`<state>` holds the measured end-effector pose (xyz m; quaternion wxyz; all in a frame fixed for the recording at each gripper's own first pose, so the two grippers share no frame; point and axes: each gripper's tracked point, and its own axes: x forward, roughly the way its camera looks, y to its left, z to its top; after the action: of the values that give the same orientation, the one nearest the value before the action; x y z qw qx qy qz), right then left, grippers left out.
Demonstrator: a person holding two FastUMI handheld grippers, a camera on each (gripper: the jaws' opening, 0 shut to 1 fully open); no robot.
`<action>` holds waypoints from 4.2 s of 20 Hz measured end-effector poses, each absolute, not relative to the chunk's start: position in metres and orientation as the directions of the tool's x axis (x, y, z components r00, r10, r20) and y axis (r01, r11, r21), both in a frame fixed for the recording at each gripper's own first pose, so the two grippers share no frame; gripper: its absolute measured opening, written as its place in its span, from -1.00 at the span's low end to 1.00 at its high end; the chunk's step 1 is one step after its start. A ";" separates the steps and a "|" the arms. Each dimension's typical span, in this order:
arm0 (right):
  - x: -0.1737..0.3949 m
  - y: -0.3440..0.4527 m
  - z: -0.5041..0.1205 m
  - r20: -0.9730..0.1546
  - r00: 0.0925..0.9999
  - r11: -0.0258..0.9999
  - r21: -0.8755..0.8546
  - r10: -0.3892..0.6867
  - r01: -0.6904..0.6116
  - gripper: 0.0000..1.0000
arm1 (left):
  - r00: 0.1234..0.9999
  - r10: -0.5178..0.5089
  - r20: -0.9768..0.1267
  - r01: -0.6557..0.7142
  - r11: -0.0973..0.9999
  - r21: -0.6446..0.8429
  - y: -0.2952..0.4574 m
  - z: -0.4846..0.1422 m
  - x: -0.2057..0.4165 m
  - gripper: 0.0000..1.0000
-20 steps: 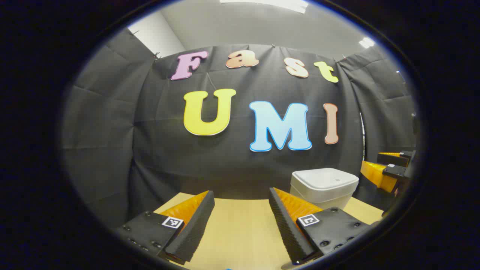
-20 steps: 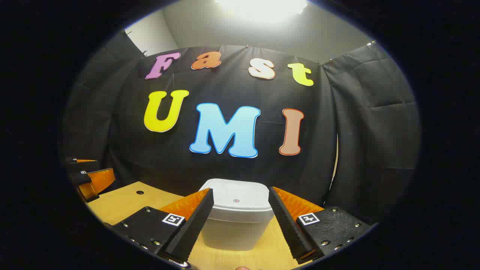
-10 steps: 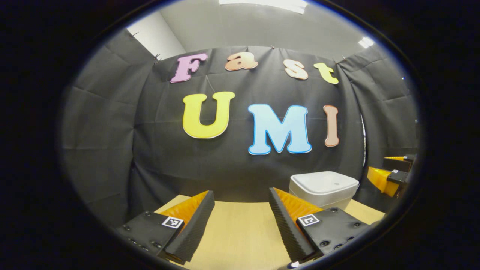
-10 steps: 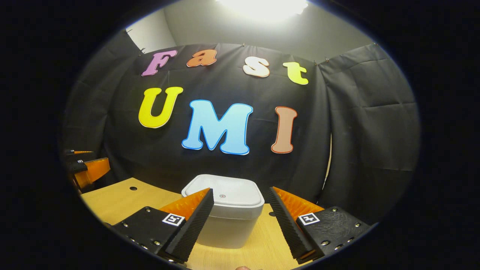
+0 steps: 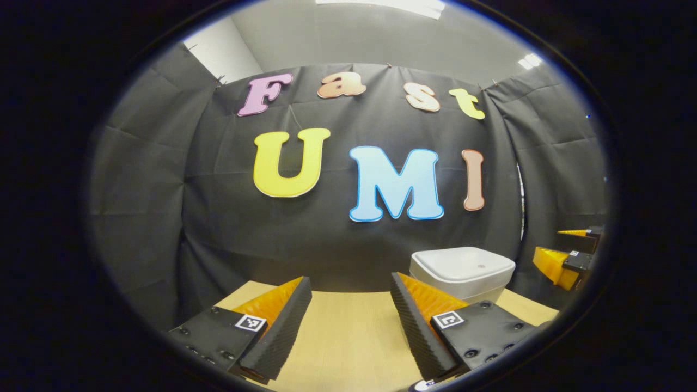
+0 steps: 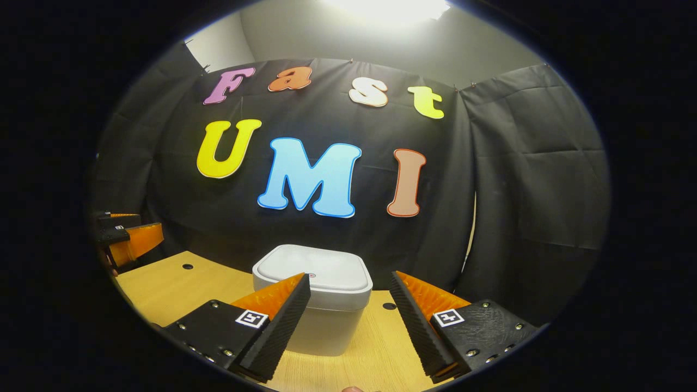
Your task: Press the lid of the desktop garbage bin to open it, pick up the crumpled paper on the desktop and throw it into the bin, then pick up the pop can on the desktop and drop it into the bin, and finally close the garbage bin lid.
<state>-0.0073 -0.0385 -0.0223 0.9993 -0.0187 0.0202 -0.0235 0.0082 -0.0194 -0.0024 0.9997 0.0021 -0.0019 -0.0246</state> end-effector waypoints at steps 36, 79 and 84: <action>0.040 -0.017 -0.035 -0.086 0.996 0.999 0.048 0.009 -0.005 -0.99 | 0.998 0.019 -0.060 -0.018 1.000 0.020 -0.002 -0.010 0.001 0.92; 0.104 -0.016 0.005 -0.019 0.995 0.987 0.133 0.095 -0.092 -1.00 | 0.995 0.100 -0.026 -0.099 0.994 0.040 0.008 0.001 -0.011 0.93; 0.091 -0.018 0.003 -0.027 0.995 0.990 0.106 0.095 -0.092 -1.00 | 0.995 0.089 -0.036 -0.088 0.996 0.022 0.006 -0.003 -0.012 0.92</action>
<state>0.0906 -0.0179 0.0033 0.9974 0.0526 0.0159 0.0469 -0.0121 0.0061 -0.0031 0.9988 0.0100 0.0186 0.0442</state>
